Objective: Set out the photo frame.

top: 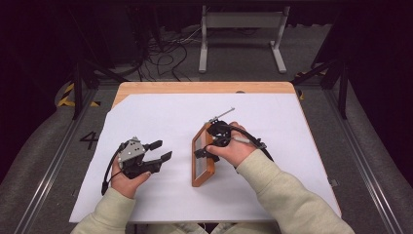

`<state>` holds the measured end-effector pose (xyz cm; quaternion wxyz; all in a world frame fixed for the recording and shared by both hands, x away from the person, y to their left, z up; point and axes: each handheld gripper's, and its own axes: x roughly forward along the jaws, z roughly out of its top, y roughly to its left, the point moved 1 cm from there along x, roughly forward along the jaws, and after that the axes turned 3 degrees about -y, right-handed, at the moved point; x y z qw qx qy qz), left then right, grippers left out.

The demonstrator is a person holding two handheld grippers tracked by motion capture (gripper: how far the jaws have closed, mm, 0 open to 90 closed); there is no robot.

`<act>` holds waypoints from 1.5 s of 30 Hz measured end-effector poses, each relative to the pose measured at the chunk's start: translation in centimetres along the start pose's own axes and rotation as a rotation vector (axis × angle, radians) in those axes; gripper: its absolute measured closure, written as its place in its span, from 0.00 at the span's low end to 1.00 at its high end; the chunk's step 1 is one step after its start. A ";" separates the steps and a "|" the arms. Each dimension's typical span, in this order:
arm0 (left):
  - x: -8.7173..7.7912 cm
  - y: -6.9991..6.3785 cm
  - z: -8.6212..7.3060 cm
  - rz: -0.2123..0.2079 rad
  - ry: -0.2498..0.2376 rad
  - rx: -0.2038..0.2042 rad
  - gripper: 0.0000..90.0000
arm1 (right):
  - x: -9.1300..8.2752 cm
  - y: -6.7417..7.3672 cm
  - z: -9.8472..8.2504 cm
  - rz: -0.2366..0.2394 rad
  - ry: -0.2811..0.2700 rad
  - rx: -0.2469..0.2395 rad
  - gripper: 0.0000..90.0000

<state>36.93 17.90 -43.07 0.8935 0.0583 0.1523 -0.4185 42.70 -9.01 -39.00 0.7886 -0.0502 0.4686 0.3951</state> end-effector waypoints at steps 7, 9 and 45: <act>0.0 0.0 0.0 0.001 0.000 -0.001 0.49 | 0.0 0.1 0.1 -0.029 0.028 0.032 0.51; 0.0 0.0 0.0 0.002 -0.001 0.000 0.49 | -0.1 0.1 0.2 -0.035 0.035 0.037 0.56; 0.1 0.3 -0.1 -0.004 -0.003 -0.012 0.49 | -4.1 -3.3 3.0 0.200 0.329 -0.658 0.79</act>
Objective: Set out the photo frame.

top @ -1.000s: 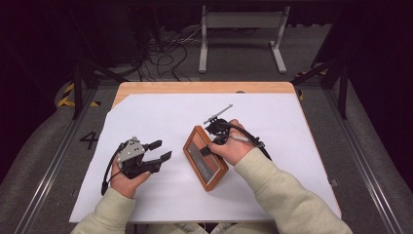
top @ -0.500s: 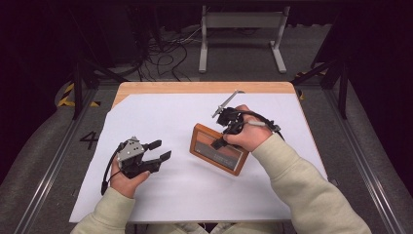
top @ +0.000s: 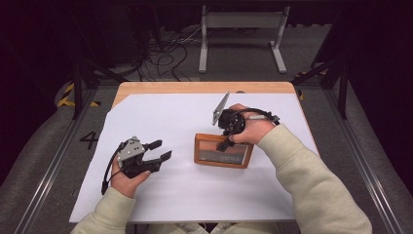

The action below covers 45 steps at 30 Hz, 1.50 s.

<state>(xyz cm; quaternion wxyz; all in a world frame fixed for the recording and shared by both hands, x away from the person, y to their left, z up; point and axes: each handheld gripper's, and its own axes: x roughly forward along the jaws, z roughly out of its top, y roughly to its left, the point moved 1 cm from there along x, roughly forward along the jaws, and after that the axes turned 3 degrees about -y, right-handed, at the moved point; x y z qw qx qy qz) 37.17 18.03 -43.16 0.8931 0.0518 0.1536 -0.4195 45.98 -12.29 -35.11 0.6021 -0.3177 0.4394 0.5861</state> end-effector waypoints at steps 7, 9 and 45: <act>0.0 0.0 0.0 0.000 0.002 -0.004 0.49 | 1.1 -1.0 -0.3 0.026 0.018 -0.042 0.79; 0.0 0.0 0.0 -0.002 0.004 -0.002 0.49 | 1.1 -1.2 -0.4 0.021 0.011 -0.031 0.79; -0.6 0.2 -0.4 0.001 0.049 -0.006 0.40 | -5.0 3.0 -11.7 -0.427 -0.526 0.210 0.26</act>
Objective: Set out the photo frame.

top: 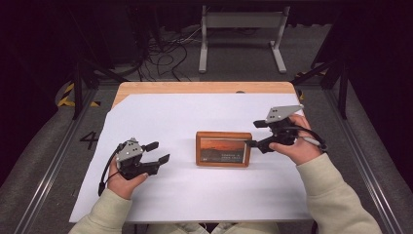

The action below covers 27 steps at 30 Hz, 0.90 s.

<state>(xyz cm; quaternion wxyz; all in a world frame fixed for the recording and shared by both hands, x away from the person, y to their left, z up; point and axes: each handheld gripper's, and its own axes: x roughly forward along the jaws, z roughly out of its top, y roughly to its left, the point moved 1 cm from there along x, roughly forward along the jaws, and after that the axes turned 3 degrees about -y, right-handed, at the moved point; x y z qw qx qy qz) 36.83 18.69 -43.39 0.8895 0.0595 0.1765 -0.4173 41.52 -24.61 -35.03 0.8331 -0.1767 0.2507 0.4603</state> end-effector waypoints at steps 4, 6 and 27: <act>-0.2 -0.1 0.0 -0.005 -0.002 0.005 0.40 | -1.6 0.1 -2.2 -0.038 -0.034 0.045 0.25; -0.3 -0.1 0.0 -0.004 -0.009 0.005 0.39 | -2.2 0.1 -3.4 -0.061 -0.060 0.074 0.24; 0.1 0.3 -0.4 -0.005 0.003 -0.004 0.38 | -2.9 0.9 -11.7 -0.206 -0.145 0.201 0.26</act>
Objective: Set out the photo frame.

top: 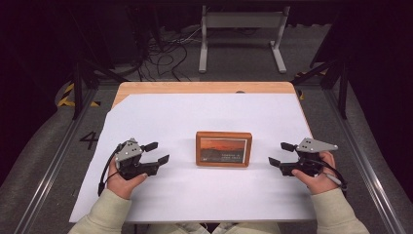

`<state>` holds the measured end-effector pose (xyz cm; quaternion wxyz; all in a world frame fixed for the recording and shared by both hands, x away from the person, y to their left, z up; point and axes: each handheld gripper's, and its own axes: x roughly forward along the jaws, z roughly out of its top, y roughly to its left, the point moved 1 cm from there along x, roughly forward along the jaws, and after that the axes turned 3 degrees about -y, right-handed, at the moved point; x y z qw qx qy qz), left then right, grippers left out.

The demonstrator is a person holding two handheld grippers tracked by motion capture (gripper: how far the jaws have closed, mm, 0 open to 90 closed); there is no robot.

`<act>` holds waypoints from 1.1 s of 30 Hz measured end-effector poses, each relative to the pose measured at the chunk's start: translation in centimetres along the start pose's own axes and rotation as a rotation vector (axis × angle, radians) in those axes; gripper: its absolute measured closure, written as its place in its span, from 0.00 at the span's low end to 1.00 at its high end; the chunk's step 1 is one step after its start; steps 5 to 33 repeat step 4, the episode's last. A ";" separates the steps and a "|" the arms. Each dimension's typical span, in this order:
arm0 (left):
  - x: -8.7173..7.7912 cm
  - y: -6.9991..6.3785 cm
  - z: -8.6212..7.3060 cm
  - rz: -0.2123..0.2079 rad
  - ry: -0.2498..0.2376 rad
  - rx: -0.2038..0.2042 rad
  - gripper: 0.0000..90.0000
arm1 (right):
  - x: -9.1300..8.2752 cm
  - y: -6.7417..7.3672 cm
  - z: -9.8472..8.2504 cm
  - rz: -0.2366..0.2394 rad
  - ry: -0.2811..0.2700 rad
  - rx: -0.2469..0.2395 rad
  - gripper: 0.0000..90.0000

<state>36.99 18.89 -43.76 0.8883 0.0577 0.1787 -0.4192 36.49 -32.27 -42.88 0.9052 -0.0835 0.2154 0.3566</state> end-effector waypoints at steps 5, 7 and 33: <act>-0.1 0.0 -0.1 0.005 -0.007 -0.004 0.38 | 0.1 0.1 0.1 0.004 -0.013 -0.003 0.26; -0.1 0.0 -0.1 0.005 -0.007 -0.004 0.38 | 0.1 0.1 0.1 0.004 -0.013 -0.003 0.26; -0.1 0.0 -0.1 0.005 -0.007 -0.004 0.38 | 0.1 0.1 0.1 0.004 -0.013 -0.003 0.26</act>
